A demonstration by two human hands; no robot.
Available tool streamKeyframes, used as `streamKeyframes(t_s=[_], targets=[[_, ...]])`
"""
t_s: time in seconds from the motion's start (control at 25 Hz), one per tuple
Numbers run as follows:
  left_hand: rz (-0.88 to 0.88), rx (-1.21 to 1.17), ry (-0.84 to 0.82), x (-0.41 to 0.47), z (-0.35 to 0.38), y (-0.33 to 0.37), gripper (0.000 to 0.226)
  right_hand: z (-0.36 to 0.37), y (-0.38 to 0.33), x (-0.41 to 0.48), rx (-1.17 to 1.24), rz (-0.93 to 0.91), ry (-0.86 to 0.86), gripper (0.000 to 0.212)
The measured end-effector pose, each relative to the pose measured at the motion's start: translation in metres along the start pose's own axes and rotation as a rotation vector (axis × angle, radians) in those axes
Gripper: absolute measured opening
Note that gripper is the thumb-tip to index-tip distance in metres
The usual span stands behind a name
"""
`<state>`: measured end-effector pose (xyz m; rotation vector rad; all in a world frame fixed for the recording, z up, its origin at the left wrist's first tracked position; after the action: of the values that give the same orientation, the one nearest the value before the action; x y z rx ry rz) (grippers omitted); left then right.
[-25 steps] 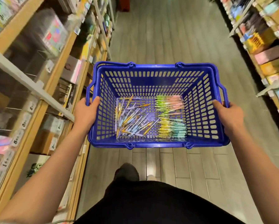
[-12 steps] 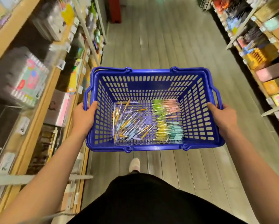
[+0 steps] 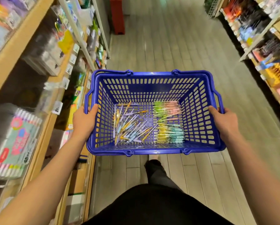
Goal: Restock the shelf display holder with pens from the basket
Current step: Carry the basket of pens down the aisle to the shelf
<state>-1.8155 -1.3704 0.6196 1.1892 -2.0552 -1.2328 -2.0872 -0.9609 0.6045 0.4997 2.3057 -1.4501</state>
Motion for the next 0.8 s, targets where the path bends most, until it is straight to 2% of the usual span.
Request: streamKeyframes(t_s=[0.2, 0.36, 0.8], targets=[[-0.032, 0.004, 0.013, 0.113, 0.056, 0.019, 0.026, 0.062, -0.079, 0.099, -0.026, -0.028, -0.026, 0.031], [-0.094, -0.032, 0.042, 0.201, 0.092, 0.048, 0.026, 0.104, -0.157, 0.176, -0.065, -0.034, -0.043, 0.036], [-0.082, -0.03, 0.091, 0.428, 0.157, 0.083, 0.024, 0.229, -0.324, 0.328, -0.114, -0.079, -0.076, 0.04]])
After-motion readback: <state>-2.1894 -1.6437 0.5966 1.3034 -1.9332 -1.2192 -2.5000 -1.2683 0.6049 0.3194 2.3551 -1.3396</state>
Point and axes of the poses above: each hand's wrist, its own x-axis towards the middle knuckle, its own z-axis out of the palm, y = z × x, the point moved 3 cm from there along x, towards the middle knuckle, and after that the axes turned 8 degrees about z, right-handed, at the moved point
